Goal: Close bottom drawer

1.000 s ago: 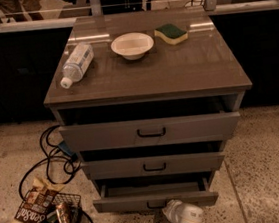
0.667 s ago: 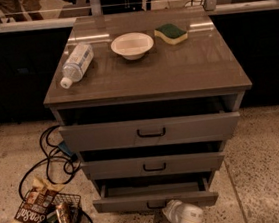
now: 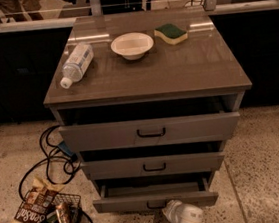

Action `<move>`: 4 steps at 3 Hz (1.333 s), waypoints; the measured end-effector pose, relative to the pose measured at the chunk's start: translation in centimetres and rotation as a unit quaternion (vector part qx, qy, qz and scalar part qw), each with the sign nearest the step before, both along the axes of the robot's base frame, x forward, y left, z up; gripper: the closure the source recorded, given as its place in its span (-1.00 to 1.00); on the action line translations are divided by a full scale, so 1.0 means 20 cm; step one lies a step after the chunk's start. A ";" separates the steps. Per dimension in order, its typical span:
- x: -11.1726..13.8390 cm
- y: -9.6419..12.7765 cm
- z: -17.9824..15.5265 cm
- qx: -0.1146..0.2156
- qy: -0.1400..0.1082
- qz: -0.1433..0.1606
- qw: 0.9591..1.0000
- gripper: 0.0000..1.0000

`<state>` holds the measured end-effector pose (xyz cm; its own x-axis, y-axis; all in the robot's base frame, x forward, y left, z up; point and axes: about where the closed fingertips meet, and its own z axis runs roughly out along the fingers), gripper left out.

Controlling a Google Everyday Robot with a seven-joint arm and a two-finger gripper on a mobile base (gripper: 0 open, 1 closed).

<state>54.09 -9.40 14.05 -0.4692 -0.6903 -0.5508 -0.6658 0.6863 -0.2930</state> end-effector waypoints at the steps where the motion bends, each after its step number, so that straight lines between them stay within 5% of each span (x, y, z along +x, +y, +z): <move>1: 0.00 0.00 0.00 0.000 0.000 0.000 1.000 1.00; 4: 0.00 0.00 0.00 0.000 0.000 0.000 1.000 1.00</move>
Offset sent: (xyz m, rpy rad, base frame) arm 0.0089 -0.0001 -0.0032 0.0120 -0.0364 -0.0473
